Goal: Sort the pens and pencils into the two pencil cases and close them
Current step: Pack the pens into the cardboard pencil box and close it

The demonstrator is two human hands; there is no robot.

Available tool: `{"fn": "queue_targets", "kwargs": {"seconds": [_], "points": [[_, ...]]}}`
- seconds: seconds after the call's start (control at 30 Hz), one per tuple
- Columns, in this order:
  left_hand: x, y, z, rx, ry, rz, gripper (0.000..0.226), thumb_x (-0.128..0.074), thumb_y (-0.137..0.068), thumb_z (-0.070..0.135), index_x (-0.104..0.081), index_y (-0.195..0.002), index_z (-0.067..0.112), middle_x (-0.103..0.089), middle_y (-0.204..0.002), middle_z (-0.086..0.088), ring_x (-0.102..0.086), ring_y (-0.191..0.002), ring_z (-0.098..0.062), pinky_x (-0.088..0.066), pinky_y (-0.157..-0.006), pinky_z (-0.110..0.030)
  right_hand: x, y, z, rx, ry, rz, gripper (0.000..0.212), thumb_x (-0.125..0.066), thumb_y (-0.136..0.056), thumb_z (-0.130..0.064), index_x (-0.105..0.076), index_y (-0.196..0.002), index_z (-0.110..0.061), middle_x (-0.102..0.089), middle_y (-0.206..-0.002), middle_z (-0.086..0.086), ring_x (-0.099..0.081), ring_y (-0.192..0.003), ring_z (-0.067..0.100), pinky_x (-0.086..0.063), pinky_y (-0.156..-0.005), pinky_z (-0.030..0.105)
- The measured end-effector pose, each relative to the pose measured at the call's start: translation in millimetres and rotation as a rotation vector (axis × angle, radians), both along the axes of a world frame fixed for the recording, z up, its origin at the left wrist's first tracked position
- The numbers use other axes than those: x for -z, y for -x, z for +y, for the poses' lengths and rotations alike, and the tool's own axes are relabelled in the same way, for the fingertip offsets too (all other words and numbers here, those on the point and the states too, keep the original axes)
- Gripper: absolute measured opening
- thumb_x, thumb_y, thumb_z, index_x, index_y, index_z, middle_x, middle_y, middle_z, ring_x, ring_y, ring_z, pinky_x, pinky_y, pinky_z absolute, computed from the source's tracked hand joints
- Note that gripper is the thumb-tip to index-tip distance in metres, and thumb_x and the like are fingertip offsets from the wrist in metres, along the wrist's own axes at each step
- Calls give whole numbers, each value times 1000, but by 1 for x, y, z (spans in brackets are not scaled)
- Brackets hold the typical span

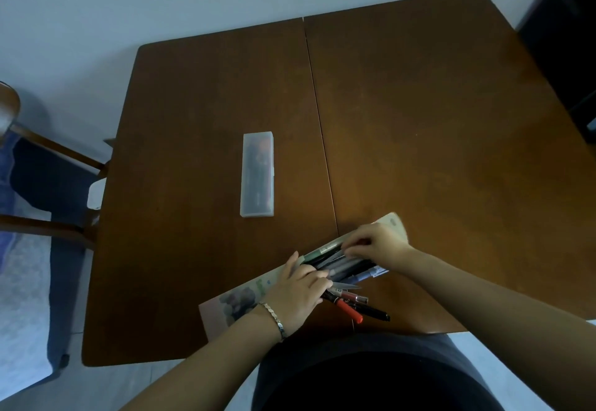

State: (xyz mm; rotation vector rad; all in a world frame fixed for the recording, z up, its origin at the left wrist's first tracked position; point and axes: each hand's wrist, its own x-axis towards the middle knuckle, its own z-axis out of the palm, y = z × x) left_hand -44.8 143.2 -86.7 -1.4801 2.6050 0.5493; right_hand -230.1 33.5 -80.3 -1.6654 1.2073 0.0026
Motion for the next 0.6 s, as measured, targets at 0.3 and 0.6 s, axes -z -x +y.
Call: {"fn": "queue_targets", "kwargs": {"seconds": [0.3, 0.6], "points": [[10, -3, 6, -6, 120, 54, 68, -91, -44, 29, -49, -97, 24, -73, -97, 10, -61, -92, -12, -51, -87, -45, -21, 13, -14, 728, -646, -672, 13, -42, -97, -5, -53, -89, -5, -72, -77, 10, -73, -67, 15, -60, -62, 24], [15, -2, 7, -73, 148, 80, 51, -92, -44, 24, -70, -90, 21, -73, -97, 9, -70, -88, -15, -46, -89, -45, -15, 13, -17, 185, -268, -89, 35, -43, -98, -13, -54, -128, -26, -47, -72, -3, -40, -58, 11, -38, -48, 20]]}}
